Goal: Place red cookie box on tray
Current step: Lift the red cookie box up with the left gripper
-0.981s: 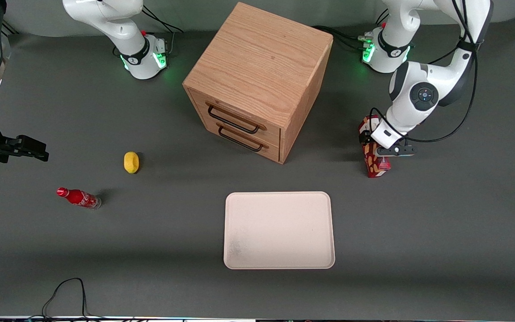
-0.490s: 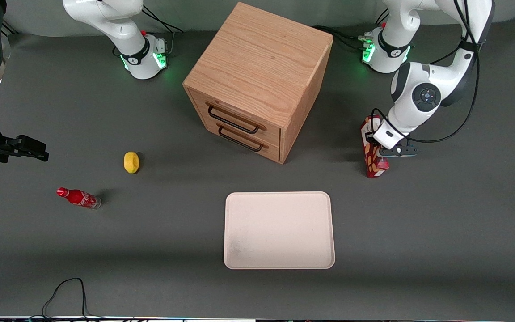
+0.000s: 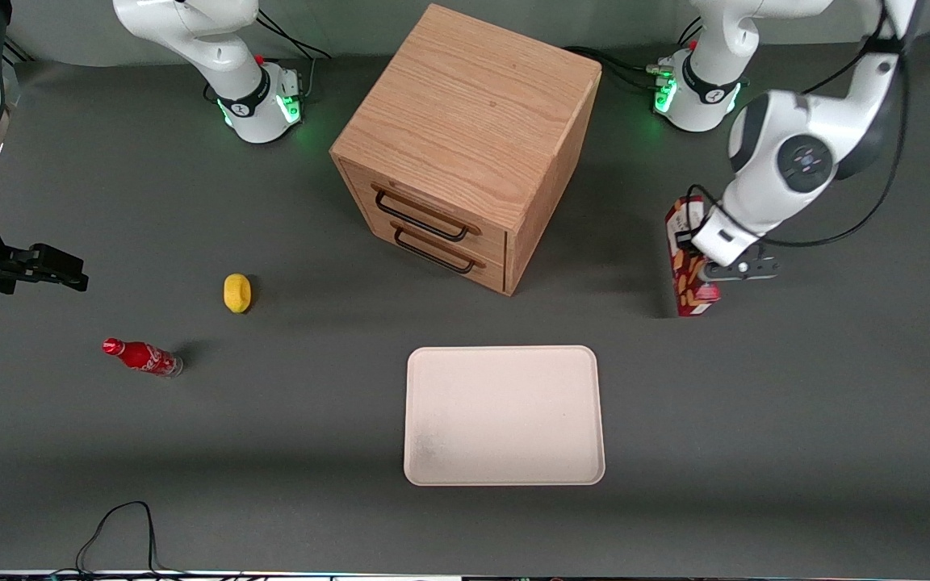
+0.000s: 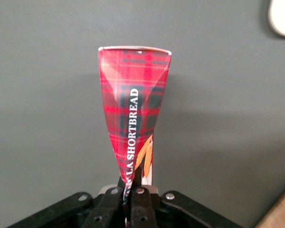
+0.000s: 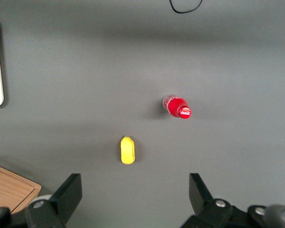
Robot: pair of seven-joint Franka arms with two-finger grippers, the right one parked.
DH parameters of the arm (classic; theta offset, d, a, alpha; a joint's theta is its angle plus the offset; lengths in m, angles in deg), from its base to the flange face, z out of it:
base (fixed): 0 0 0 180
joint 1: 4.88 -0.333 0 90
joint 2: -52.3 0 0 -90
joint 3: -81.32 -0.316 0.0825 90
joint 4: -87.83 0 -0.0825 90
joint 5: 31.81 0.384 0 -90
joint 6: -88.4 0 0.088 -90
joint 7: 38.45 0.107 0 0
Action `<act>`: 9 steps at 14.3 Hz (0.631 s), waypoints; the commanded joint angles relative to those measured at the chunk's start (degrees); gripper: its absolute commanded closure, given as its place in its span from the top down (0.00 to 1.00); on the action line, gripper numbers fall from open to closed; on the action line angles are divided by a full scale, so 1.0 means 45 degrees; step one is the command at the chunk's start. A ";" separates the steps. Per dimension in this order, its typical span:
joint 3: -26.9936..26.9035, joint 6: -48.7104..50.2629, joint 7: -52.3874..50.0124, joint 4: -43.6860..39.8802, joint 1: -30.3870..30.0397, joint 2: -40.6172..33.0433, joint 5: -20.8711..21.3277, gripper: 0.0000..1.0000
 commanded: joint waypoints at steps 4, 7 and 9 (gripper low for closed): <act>0.0017 0.6081 -0.0838 -0.4910 -0.0733 -0.1378 -0.0051 0.00; 0.0017 0.7298 -0.0585 -0.6517 -0.1124 -0.1378 -0.0012 0.00; 0.0017 0.7261 -0.0526 -0.6909 -0.1125 -0.1242 0.0007 0.00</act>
